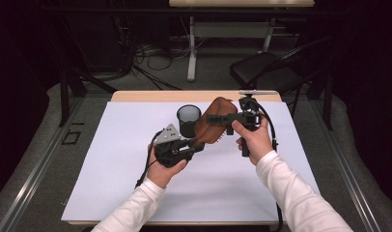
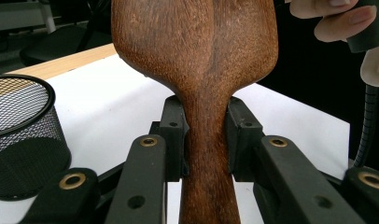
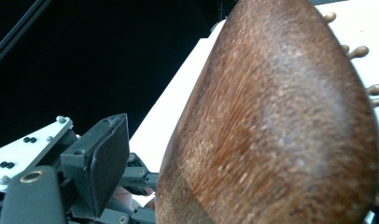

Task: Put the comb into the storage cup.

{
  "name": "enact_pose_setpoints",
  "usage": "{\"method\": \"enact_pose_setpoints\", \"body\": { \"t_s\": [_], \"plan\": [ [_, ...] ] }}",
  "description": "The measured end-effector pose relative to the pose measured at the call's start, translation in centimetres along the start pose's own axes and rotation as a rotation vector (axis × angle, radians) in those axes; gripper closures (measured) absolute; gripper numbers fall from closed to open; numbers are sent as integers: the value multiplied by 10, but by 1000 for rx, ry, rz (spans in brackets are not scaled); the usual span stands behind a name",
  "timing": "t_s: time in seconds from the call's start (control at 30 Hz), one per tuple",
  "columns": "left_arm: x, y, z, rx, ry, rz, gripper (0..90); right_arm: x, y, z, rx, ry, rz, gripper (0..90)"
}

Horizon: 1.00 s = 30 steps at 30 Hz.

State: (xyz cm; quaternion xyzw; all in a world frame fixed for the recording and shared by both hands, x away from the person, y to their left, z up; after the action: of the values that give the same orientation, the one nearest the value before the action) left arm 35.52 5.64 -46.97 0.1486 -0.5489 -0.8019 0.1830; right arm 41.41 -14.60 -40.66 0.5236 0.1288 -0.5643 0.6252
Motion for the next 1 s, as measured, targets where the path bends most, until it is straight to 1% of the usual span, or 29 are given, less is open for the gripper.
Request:
{"method": "enact_pose_setpoints", "body": {
  "t_s": [0.17,0.33,0.57,0.73,0.77,0.87,0.9,0.97,1.0],
  "plan": [
    [-1,-2,-1,-6,-5,2,719,1,0,-1,-5,-1,-1,137],
    [-1,-4,-4,-16,-16,6,720,3,1,-1,-11,0,-15,137],
    [-1,-6,-5,-19,-16,6,720,4,1,-1,-3,13,-33,147],
    [-2,-7,-6,-22,-18,15,720,5,1,-2,0,15,-43,177],
    [-2,-7,-6,-23,-16,13,720,6,1,-2,1,19,-47,200],
    [-3,-7,-6,-21,-16,15,720,7,2,-2,6,23,-51,226],
    [-3,-7,-6,-21,-15,18,721,8,2,-1,14,32,-65,258],
    [-3,-8,-6,-21,-17,18,721,9,2,-1,18,37,-73,262],
    [-3,-8,-6,-21,-16,18,721,10,3,-1,24,50,-81,262]
  ]
}}
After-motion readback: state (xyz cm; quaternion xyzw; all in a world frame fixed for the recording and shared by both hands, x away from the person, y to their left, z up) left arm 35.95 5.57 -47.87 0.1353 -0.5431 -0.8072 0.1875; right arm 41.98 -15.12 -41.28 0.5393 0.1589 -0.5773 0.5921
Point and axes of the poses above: each handheld gripper's, and its own axes: z roughly backward along the jaws, y roughly out of its top, x roughly to its right, the point moved 3 cm from there along -z, roughly forward along the jaws, and after that the axes turned 13 degrees about -z, right-handed, at the moved point
